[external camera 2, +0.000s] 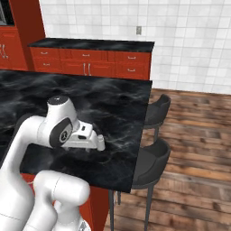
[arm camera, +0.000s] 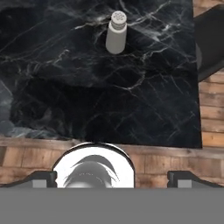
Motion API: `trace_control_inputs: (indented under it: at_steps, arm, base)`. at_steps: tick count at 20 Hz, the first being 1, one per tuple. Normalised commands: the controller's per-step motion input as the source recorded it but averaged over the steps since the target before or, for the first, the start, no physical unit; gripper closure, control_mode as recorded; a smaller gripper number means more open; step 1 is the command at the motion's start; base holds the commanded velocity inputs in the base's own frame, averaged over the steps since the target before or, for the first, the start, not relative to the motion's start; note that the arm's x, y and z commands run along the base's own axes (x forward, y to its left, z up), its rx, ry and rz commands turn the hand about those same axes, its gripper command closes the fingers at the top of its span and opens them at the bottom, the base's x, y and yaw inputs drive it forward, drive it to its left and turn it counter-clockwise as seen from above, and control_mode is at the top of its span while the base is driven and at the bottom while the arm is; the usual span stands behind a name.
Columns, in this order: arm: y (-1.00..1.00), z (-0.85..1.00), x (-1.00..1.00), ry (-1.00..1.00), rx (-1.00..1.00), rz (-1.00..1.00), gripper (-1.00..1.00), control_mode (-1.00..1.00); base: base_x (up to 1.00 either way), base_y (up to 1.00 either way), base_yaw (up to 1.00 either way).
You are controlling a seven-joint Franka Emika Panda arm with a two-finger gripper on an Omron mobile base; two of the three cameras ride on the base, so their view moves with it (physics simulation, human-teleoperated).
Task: Move the mustard and shaker from the cabinet to the dining counter.
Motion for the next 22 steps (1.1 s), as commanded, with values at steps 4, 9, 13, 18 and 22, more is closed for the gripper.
trace_control_inputs:
  at_steps: [4,9,13,18,22]
  arm:
    - [0.00,0.00,0.00,0.00,0.00,0.00,-1.00,1.00]
    - [0.00,0.00,0.00,0.00,0.00,0.00,-1.00,1.00]
    - [0.00,0.00,0.00,0.00,0.00,0.00,-1.00,1.00]
    - [0.00,0.00,0.00,0.00,0.00,0.00,-1.00,1.00]
    - [0.00,0.00,0.00,0.00,0.00,0.00,-1.00,1.00]
  base:
    - [-0.44,0.09,0.00]
    - [-0.48,0.33,0.18]
    - [-0.13,0.29,0.90]
    - [-0.05,0.12,1.00]
    - [-0.03,0.18,0.96]
